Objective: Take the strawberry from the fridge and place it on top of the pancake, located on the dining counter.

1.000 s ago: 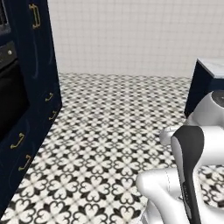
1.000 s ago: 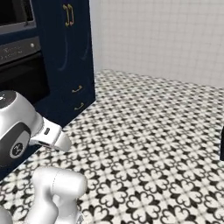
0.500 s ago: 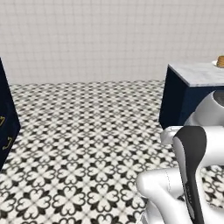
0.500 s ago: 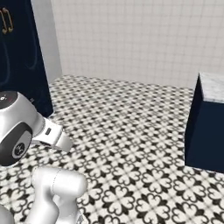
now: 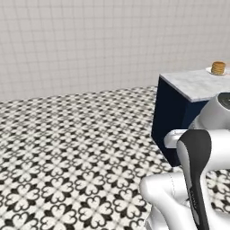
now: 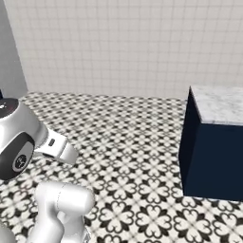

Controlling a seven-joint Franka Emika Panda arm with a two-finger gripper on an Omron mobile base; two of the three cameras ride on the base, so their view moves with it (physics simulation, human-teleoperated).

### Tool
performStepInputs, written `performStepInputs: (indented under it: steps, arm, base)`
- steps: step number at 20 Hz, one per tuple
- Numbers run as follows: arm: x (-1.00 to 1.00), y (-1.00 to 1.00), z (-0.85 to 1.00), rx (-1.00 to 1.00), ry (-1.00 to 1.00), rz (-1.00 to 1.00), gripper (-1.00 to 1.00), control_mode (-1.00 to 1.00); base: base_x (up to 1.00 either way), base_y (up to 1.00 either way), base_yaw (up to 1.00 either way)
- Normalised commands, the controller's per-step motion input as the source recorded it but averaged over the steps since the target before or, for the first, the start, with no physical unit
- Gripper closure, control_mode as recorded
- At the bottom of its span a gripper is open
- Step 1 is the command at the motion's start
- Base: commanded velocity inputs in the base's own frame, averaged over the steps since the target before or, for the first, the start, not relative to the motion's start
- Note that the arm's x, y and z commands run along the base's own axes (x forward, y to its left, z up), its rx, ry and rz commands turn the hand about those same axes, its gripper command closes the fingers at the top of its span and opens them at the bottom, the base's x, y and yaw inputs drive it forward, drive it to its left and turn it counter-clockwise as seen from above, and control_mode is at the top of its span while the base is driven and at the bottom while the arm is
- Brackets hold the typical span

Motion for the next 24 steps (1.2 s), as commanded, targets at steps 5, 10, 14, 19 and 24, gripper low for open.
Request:
performStepInputs:
  steps: [5, 10, 14, 19, 24]
  arm:
    - [0.0, 0.0, 0.0, 0.0, 0.0, 0.0, 1.0, 1.0]
    - [0.0, 0.0, 0.0, 0.0, 0.0, 0.0, 1.0, 1.0]
    - [0.0, 0.0, 0.0, 0.0, 0.0, 0.0, 1.0, 1.0]
    - [0.0, 0.0, 0.0, 0.0, 0.0, 0.0, 1.0, 1.0]
    - [0.0, 0.0, 0.0, 0.0, 0.0, 0.0, 1.0, 1.0]
  base:
    - [1.0, 0.72, -0.36]
    - [0.99, 0.92, -0.31]
    - [1.0, 0.82, -0.35]
    - [1.0, 0.53, -0.36]
    - [1.0, 0.26, -0.37]
